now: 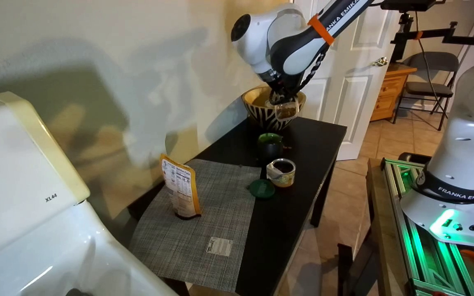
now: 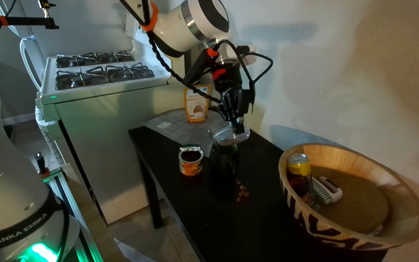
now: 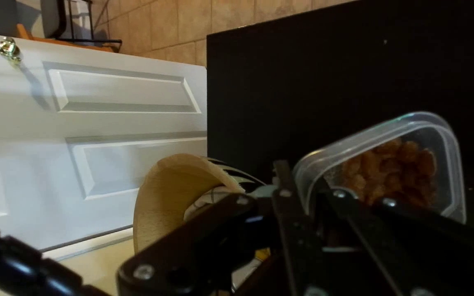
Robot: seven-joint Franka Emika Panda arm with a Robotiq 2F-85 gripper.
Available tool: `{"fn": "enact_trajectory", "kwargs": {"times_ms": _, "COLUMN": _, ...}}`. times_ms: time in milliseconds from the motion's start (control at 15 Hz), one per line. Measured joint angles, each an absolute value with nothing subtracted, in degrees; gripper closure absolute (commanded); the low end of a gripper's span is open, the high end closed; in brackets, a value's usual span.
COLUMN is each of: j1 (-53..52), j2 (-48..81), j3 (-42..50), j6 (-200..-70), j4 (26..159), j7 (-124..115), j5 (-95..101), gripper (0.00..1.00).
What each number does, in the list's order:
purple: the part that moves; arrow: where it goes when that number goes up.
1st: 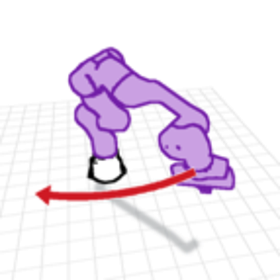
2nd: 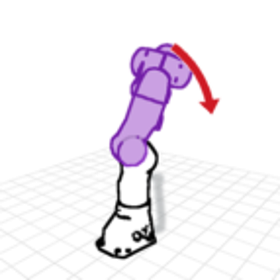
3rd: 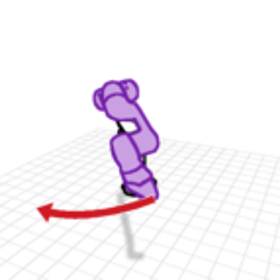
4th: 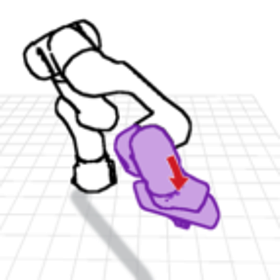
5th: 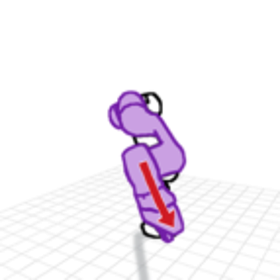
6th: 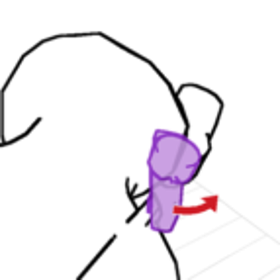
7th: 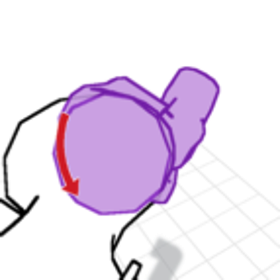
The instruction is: Pour out the contents of the bowl into the cup
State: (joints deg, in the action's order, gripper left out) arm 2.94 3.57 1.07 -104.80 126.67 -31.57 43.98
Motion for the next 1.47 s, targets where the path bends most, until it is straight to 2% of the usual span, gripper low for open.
{"fn": "enact_trajectory", "kwargs": {"times_ms": 1467, "j1": -5.7, "j2": 18.9, "j3": -0.9, "j6": -87.1, "j4": 113.8, "j7": -23.6, "j5": 51.6, "gripper": 0.97}}
